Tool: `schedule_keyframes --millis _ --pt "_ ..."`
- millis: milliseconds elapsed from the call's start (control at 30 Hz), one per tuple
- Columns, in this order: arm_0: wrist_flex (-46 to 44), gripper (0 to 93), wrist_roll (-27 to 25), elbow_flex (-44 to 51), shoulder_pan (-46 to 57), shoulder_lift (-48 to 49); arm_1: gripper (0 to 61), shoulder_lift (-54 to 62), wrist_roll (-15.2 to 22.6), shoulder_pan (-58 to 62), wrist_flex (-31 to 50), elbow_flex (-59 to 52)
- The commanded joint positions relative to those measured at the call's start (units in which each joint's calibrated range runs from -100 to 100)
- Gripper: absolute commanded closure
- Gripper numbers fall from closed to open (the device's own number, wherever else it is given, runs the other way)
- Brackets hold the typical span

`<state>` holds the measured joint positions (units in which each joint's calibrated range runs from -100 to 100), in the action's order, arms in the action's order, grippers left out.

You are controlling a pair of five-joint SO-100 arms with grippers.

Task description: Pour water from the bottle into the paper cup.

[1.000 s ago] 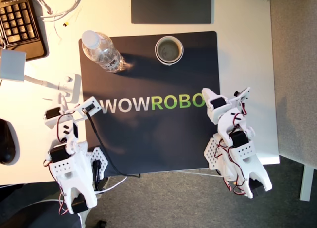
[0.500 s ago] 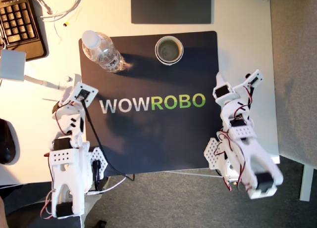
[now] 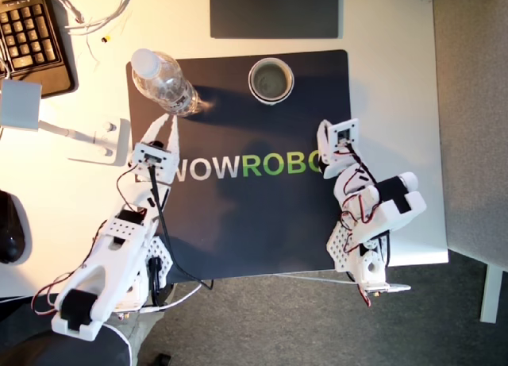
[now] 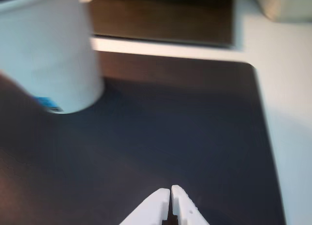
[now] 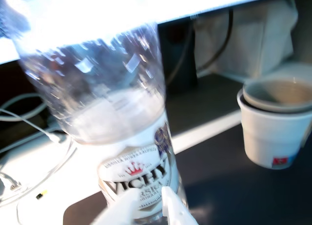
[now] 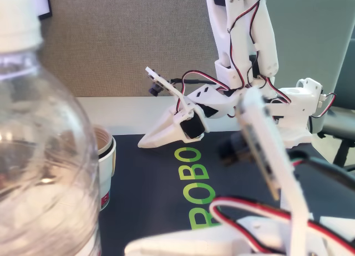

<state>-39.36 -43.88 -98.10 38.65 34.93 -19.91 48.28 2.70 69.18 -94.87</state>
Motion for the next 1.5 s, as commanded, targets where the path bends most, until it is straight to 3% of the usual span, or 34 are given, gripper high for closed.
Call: schedule_keyframes --millis 0,67,133,200,300,400,567,633,667,767,900,1200,1233,1300,1333,1367,1400,1467 --pt "-13.5 67.5 -0.9 -0.9 0.9 -7.9 61.2 -1.3 2.8 -8.4 7.2 0.0" --pt "-15.1 45.6 -0.9 -0.9 1.4 -10.0 61.3 -1.3 2.8 -16.7 8.5 0.0" --pt "-16.0 30.2 -0.9 -0.9 1.8 -11.3 61.3 -1.3 2.7 -24.6 9.7 0.0" --pt "-16.2 22.0 -1.2 -0.9 2.5 -12.2 61.3 -1.3 2.8 -29.1 11.9 0.0" --pt "-16.3 20.2 -1.3 0.2 2.8 -13.7 61.3 -0.8 2.6 -29.1 11.9 0.0" --pt "-16.3 20.2 -2.0 7.7 3.1 -19.2 61.0 1.4 3.1 -25.2 11.5 -0.5" --pt "-16.7 20.2 -2.4 18.2 4.3 -28.6 51.8 4.2 3.9 -19.0 9.5 1.0" --pt "-16.3 20.2 -2.9 25.5 5.6 -33.9 41.0 5.1 3.7 -17.7 9.5 1.3" --pt "-15.7 20.2 -2.9 29.1 6.1 -35.9 29.1 5.8 3.9 -16.6 8.8 1.5" --pt "-13.4 20.2 -2.9 37.2 6.5 -39.1 18.0 8.9 3.1 -13.5 4.0 3.5" --pt "-12.5 20.2 -2.7 41.1 5.9 -40.9 16.1 10.9 3.0 -12.4 1.9 5.6" --pt "-13.1 20.2 -2.4 41.4 3.2 -41.9 18.4 5.5 2.7 -9.3 -5.0 22.1" --pt "-13.1 23.4 -2.2 41.3 3.0 -41.9 18.7 4.5 2.3 -9.3 -6.2 25.2" --pt "-13.4 44.9 -1.8 41.0 2.7 -41.7 18.6 3.1 2.2 -8.6 -8.0 29.0" --pt "-13.6 68.6 -1.3 40.6 2.5 -41.4 18.6 2.7 2.0 -7.9 -10.8 32.4" --pt "-14.0 81.6 -0.8 40.2 2.3 -41.0 18.6 2.1 1.8 -7.8 -12.2 34.6" --pt "-14.3 88.6 -0.3 39.7 2.2 -40.7 18.6 1.8 1.8 -8.1 -13.1 35.9" --pt "-14.3 92.7 -0.3 39.2 2.1 -40.2 18.7 1.4 1.6 -9.1 -14.2 37.1"
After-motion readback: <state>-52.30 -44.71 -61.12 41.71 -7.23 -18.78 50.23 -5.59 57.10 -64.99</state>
